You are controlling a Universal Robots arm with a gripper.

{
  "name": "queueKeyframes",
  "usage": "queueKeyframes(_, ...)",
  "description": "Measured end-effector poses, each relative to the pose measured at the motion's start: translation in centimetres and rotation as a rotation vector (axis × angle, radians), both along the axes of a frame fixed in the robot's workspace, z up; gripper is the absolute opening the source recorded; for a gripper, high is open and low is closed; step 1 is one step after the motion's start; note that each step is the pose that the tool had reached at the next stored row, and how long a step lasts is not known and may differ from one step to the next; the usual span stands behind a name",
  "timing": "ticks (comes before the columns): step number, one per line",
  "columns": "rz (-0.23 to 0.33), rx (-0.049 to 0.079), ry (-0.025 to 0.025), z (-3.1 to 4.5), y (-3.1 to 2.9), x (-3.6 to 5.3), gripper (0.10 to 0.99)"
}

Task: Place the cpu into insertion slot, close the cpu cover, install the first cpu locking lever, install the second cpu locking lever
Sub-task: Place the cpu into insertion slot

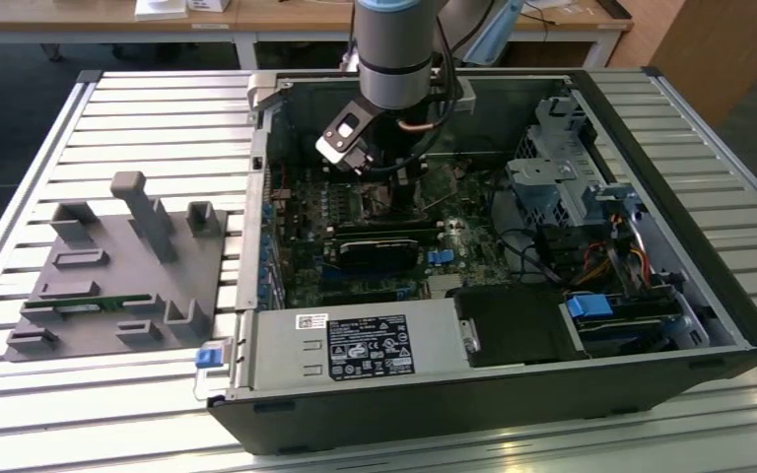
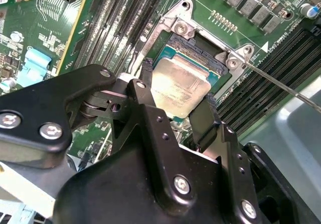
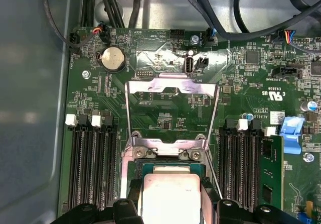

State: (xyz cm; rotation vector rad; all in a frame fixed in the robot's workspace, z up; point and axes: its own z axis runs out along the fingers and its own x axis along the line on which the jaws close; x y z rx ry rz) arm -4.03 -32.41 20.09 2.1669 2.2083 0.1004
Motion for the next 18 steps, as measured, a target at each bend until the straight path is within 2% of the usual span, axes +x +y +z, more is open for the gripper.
queueKeyframes(18,0.000,-0.001,0.0008,-0.74,0.30,-0.11,0.541)
